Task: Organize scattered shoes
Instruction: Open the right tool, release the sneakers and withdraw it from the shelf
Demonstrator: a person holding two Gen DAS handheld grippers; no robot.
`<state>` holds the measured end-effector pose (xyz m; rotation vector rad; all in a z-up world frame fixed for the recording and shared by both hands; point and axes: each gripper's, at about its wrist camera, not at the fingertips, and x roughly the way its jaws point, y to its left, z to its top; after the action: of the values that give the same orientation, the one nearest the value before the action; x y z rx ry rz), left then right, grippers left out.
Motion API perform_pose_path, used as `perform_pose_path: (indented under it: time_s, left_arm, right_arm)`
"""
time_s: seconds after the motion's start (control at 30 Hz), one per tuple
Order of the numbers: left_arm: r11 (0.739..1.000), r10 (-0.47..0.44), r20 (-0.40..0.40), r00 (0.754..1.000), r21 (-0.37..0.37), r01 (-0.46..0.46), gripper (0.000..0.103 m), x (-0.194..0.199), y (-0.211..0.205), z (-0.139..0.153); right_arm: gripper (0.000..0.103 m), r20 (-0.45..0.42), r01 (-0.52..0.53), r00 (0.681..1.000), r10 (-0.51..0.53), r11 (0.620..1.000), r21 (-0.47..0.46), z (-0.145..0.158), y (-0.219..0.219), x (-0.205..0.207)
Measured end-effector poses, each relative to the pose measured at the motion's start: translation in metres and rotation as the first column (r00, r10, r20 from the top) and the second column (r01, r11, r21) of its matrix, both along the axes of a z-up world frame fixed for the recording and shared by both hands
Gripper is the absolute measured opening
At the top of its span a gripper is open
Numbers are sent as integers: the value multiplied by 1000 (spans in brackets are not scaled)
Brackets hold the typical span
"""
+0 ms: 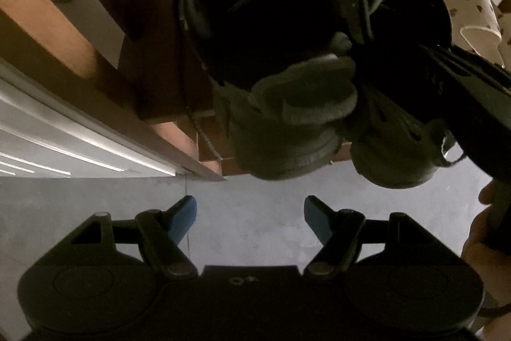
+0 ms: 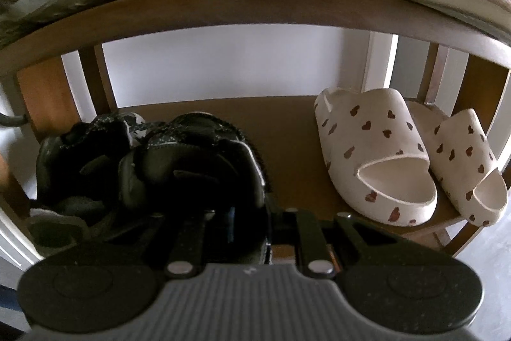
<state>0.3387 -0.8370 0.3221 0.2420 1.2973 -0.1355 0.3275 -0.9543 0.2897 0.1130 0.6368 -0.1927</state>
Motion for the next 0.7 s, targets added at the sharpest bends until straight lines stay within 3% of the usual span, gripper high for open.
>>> perform_pose_path:
  time_s: [0.23, 0.4, 0.43, 0.47, 0.5, 0.63, 0.7]
  left_arm:
    - [1000, 1, 3, 1000, 14, -1, 75, 8, 1, -4]
    - [1000, 7, 2, 1000, 19, -7, 74, 15, 4, -8]
    - [1000, 7, 3, 1000, 19, -7, 75, 16, 5, -10]
    - [1000, 7, 3, 1000, 22, -7, 75, 16, 6, -11]
    - [1000, 7, 4, 1000, 25, -7, 75, 17, 7, -12]
    - [999, 6, 6, 1000, 34, -6, 75, 16, 10, -10]
    - [999, 5, 10, 1000, 41, -6, 75, 15, 12, -11]
  right_arm:
    - [21, 19, 62, 998, -62, 998, -1, -1, 5, 22]
    - [29, 23, 65, 998, -65, 998, -18, -2, 7, 33]
    - [44, 22, 64, 998, -64, 998, -21, -2, 7, 33]
    - [66, 42, 65, 997, -64, 998, -25, 0, 8, 28]
    - [73, 66, 65, 996, -63, 997, -29, 2, 9, 22]
    - [76, 206, 22, 979, -4, 996, -85, 28, 16, -16]
    - [76, 246, -63, 966, 73, 997, -47, 39, 16, -32]
